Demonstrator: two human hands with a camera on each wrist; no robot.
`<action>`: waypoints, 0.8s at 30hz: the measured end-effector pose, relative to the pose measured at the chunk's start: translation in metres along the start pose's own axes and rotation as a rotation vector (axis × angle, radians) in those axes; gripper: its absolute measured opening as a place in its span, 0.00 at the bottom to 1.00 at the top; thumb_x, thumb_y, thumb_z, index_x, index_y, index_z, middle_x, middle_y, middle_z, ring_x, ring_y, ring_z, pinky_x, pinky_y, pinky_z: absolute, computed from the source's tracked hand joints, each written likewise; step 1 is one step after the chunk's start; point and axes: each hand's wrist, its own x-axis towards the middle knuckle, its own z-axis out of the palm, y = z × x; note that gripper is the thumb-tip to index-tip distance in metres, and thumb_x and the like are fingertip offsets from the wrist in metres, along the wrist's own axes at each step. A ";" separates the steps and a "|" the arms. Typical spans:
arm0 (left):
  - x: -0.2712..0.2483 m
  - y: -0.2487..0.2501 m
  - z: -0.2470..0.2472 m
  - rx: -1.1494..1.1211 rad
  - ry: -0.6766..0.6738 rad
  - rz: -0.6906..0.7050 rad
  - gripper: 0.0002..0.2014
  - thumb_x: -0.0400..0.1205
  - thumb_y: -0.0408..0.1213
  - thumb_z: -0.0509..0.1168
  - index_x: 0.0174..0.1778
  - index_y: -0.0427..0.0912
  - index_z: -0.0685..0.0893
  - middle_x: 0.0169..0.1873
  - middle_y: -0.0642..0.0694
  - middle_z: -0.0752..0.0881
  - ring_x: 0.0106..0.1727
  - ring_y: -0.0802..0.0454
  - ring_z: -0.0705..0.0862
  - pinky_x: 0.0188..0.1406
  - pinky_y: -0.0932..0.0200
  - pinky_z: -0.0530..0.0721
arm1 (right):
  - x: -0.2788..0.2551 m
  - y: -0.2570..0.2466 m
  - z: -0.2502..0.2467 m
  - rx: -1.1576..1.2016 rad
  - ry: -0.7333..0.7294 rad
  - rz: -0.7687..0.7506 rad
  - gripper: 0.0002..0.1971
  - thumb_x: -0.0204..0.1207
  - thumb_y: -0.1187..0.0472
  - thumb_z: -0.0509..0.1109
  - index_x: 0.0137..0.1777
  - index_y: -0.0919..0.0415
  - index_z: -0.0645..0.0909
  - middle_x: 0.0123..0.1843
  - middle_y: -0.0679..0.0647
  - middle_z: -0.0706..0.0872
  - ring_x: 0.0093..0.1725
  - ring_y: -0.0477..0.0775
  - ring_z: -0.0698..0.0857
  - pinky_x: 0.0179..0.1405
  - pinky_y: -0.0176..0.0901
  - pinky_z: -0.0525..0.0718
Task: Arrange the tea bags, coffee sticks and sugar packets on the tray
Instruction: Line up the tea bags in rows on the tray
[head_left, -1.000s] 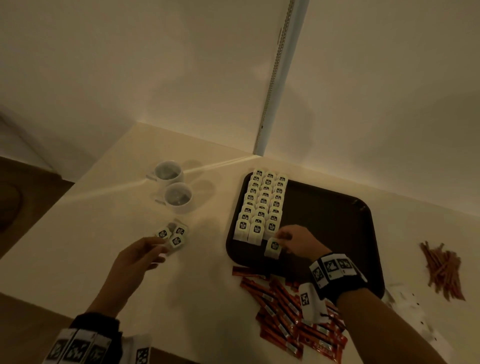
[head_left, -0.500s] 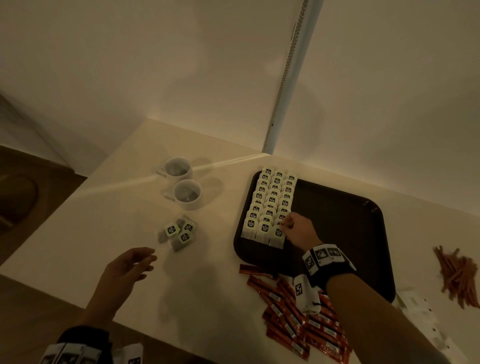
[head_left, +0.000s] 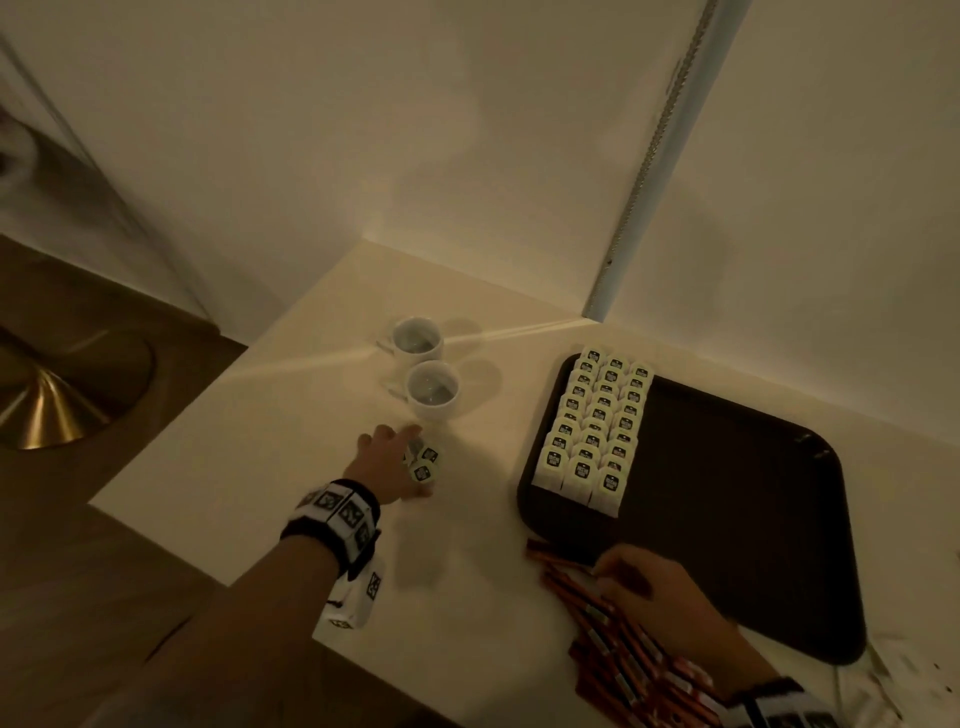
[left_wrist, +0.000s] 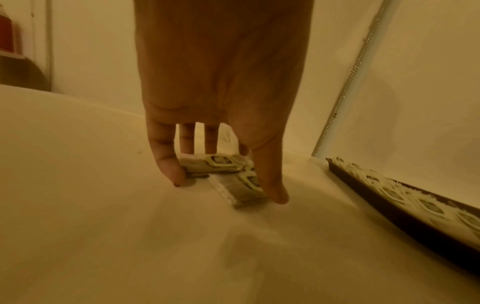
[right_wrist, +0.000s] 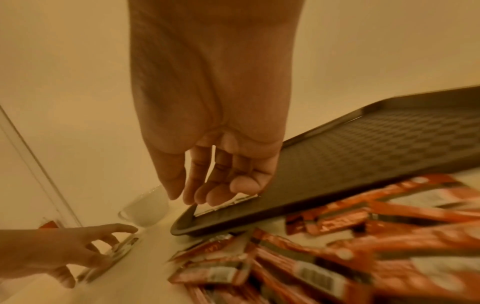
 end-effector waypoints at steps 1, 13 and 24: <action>0.002 0.002 0.000 0.043 -0.013 0.013 0.42 0.73 0.50 0.74 0.81 0.52 0.60 0.68 0.41 0.66 0.68 0.38 0.64 0.71 0.44 0.69 | -0.003 0.006 0.003 -0.007 -0.007 0.013 0.05 0.78 0.56 0.68 0.50 0.44 0.81 0.51 0.39 0.85 0.51 0.36 0.83 0.52 0.29 0.80; 0.004 0.005 -0.015 0.062 -0.042 0.035 0.13 0.77 0.33 0.70 0.50 0.38 0.72 0.49 0.42 0.74 0.49 0.43 0.76 0.47 0.53 0.74 | -0.018 0.021 0.004 -0.066 0.006 0.130 0.05 0.80 0.56 0.66 0.53 0.46 0.80 0.52 0.39 0.82 0.50 0.37 0.81 0.40 0.26 0.76; -0.032 0.044 -0.024 -0.561 -0.133 0.094 0.07 0.78 0.32 0.71 0.40 0.37 0.79 0.33 0.42 0.78 0.29 0.52 0.76 0.26 0.64 0.78 | 0.016 -0.028 -0.006 0.027 0.034 -0.026 0.06 0.79 0.57 0.68 0.54 0.46 0.80 0.54 0.43 0.84 0.53 0.38 0.82 0.54 0.31 0.80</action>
